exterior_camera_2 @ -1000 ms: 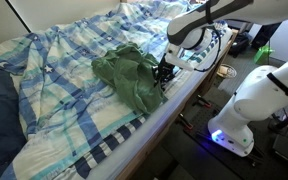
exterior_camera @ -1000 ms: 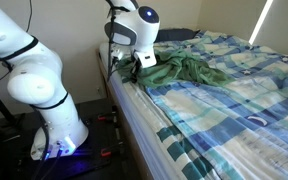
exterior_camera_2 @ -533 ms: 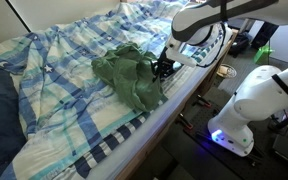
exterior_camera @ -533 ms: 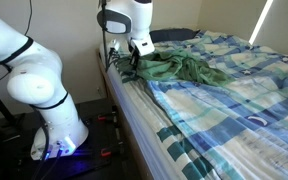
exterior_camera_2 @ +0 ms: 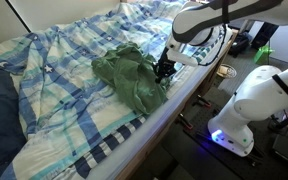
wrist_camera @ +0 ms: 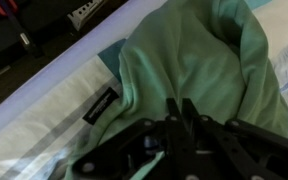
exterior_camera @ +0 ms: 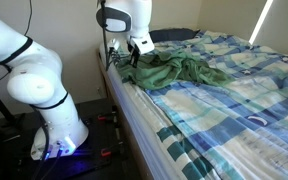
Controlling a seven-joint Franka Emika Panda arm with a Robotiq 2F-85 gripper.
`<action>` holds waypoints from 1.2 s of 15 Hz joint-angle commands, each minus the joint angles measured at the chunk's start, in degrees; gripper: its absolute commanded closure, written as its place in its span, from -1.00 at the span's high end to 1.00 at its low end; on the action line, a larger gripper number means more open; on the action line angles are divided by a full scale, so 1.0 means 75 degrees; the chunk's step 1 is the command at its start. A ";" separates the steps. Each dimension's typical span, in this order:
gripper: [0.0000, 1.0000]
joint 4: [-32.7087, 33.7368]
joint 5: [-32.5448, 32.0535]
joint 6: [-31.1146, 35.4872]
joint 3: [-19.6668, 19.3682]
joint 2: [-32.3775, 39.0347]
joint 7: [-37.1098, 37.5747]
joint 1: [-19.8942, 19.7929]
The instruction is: Fold the green cloth on the bed.
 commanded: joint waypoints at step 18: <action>-1.00 -0.0002 -0.0601 -0.0703 -0.0010 0.0187 0.0384 0.0028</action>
